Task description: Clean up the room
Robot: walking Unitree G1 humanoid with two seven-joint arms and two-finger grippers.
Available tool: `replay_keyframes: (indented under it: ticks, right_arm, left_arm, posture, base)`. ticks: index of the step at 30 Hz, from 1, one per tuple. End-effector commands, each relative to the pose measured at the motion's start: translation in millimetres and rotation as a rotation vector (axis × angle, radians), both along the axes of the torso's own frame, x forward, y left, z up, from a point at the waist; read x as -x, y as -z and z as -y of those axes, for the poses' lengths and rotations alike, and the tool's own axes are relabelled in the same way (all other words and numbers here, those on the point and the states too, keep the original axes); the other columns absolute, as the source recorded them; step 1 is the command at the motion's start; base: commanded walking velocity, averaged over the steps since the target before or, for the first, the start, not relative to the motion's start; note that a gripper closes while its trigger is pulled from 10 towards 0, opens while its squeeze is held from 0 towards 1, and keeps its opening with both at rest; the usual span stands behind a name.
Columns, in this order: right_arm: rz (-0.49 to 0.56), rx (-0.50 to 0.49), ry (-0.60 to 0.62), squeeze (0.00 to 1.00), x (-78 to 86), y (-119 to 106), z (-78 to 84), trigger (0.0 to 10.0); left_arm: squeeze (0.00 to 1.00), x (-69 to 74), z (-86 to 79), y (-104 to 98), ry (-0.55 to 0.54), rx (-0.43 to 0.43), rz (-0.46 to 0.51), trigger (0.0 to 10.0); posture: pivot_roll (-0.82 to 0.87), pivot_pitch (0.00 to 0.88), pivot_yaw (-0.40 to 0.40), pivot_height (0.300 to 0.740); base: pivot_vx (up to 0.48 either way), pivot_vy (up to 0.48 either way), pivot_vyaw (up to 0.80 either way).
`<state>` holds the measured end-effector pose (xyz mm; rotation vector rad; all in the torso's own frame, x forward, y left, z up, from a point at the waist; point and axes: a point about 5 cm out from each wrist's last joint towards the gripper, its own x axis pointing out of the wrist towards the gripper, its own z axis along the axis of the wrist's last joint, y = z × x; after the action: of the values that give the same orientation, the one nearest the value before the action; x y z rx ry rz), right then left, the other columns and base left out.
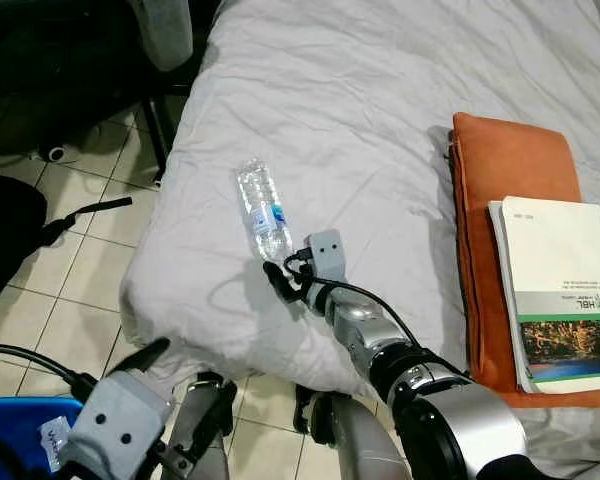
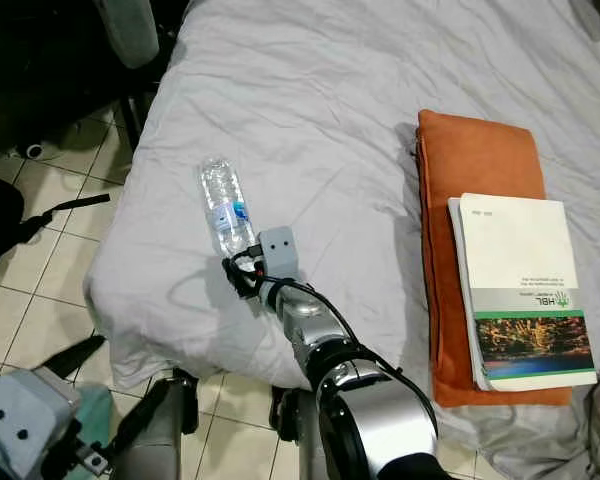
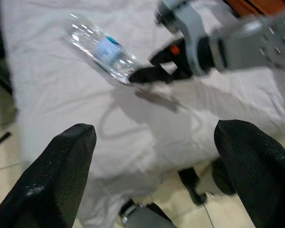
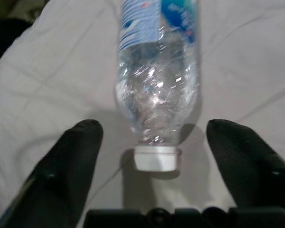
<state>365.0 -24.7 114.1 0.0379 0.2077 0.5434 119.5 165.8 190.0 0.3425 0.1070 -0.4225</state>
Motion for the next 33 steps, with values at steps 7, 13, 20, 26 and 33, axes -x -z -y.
replay_keyframes:
  ticks: [7, 13, 20, 26, 33]
  right_arm:
    - [-0.053, 0.102, -0.143, 0.0, 34.2, 32, -40.8, 10.0]
    - [-0.024, 0.186, -0.174, 0.0, 42.7, 37, -51.1, 10.0]
    - [-0.063, 0.184, -0.127, 0.0, 43.7, 42, -48.5, 10.0]
    - [-0.196, 0.002, -0.04, 0.0, 40.7, 40, -49.0, 0.0]
    - [-0.24, -0.066, -0.026, 0.0, 37.0, 34, -50.4, 0.0]
  left_arm:
    - [0.0, 16.9, 2.6, 3, 0.001, 0.029, -0.026, 10.0]
    - [0.0, 29.3, -0.5, 3, -0.01, 0.04, -0.04, 10.0]
    - [0.0, 34.3, -1.6, 2, -0.02, 0.049, -0.042, 10.0]
    - [0.0, 37.4, -2.3, 1, -0.033, 0.056, -0.041, 10.0]
    - [0.0, 35.3, -1.7, 1, -0.04, 0.061, -0.036, 10.0]
  posture:
    - [0.44, 0.746, -0.107, 0.74]
    - [0.45, 0.771, -0.081, 0.74]
    - [0.44, 0.77, -0.086, 0.74]
    - [0.43, 0.766, -0.098, 0.74]
    - [0.42, 0.745, -0.112, 0.74]
  base:
    - [0.0, 0.0, 0.0]
    - [0.0, 0.0, 0.0]
    - [0.0, 0.0, 0.0]
    - [0.0, 0.0, 0.0]
    - [0.0, 0.0, 0.0]
